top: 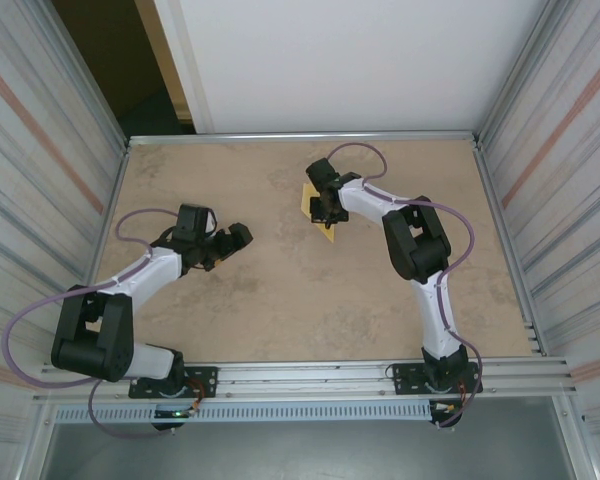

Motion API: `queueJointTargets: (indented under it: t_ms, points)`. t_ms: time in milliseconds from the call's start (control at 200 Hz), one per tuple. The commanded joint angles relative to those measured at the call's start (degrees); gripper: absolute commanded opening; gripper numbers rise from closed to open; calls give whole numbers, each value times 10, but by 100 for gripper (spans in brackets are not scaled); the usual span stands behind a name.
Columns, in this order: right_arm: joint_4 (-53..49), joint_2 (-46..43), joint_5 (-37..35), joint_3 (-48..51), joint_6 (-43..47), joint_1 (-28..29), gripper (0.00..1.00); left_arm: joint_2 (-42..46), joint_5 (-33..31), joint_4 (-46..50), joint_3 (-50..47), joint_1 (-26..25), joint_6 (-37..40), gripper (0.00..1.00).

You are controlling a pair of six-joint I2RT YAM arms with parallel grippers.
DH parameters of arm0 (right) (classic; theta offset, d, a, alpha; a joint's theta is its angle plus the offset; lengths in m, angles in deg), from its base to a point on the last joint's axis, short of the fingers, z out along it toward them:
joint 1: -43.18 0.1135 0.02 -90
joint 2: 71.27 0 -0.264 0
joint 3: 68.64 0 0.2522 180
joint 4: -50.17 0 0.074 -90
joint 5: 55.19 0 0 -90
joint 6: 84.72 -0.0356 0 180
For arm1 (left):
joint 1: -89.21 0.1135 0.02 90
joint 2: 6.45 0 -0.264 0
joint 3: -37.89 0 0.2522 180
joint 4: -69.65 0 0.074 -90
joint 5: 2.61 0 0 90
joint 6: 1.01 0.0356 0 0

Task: Fold a paper plane with a square sheet of paper (pick it up from the middle)
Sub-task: Move the paper plane to the top-center of the table.

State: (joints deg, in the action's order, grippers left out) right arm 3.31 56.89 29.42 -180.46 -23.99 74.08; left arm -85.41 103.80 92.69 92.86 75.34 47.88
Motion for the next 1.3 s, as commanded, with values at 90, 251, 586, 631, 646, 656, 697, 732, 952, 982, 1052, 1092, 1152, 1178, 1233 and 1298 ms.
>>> queueJointTargets:
  t_ms: [90,251,586,631,646,656,697,732,952,982,1052,1092,1152,1178,1233,1298]
  points:
    - [-5,18,-16,-16,0,-7,8,-3,-8,13,-7,-2,12,96]
    - [-1,7,-13,-29,0,-16,8,-5,-8,16,-5,-1,14,99]
    - [4,48,21,-77,5,-29,9,-15,0,12,-3,-4,12,99]
    - [-1,56,21,-86,7,-30,10,-17,0,13,-3,-4,12,99]
    - [-3,60,20,-88,7,-30,9,-16,0,13,-3,-4,13,99]
    - [-4,61,20,-88,8,-31,10,-16,0,12,-3,-4,12,99]
    - [-8,67,19,-98,9,-31,10,-16,0,12,-3,-4,12,99]
    - [-11,73,16,-113,10,-31,11,-16,0,13,-3,-4,12,99]
    - [-30,99,-7,-131,17,-29,19,-16,1,14,-2,-6,13,99]
    - [-31,102,-10,-132,19,-29,20,-17,0,14,-3,-6,13,99]
    - [-38,109,-19,-136,24,-27,22,-18,1,13,-1,-6,13,99]
    - [-42,113,-27,-137,28,-24,23,-18,1,14,-1,-6,13,99]
    - [-45,116,-34,-139,37,-21,25,-19,2,13,0,-6,13,99]
    - [-48,117,-40,-140,41,-19,25,-19,2,13,0,-6,14,99]
    - [-51,120,-46,-143,49,-16,26,-21,2,13,0,-6,14,99]
    - [-52,122,-49,-144,55,-14,26,-22,3,12,1,-6,14,99]
